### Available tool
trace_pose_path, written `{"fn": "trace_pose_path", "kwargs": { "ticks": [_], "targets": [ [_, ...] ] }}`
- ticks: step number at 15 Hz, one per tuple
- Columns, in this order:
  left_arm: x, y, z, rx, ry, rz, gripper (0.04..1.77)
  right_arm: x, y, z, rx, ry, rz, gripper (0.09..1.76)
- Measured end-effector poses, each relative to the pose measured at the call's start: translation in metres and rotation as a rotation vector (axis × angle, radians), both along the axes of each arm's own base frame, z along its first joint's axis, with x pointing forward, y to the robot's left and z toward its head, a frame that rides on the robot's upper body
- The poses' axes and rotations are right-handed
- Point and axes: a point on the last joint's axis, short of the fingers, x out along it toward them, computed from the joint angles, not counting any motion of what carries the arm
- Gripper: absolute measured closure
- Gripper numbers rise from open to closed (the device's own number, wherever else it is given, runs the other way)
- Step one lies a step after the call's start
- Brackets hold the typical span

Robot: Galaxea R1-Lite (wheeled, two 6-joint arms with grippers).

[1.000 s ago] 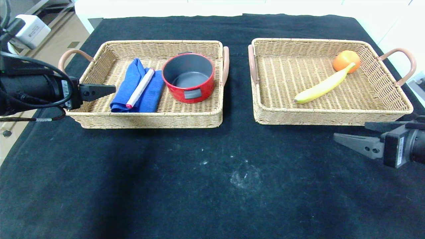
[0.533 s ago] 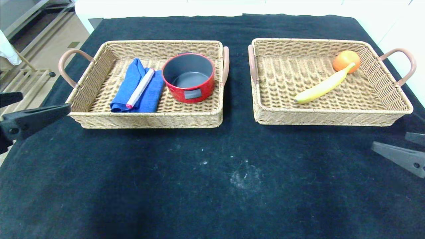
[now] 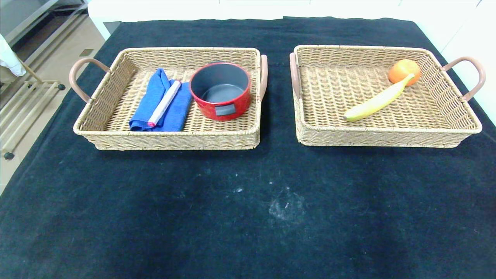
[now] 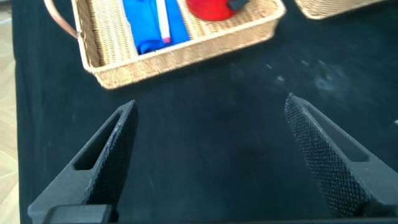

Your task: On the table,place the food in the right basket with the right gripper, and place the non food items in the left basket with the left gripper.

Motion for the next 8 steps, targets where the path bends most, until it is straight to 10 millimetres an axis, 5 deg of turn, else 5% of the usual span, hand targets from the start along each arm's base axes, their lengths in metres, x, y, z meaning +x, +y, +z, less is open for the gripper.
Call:
{"fn": "trace_pose_path", "kwargs": {
  "ticks": [8],
  "targets": [
    [-0.081,0.000,-0.047,0.002,-0.073,-0.024,0.11,-0.081,-0.004,-0.037,-0.037,-0.169,-0.210,0.14]
  ]
}}
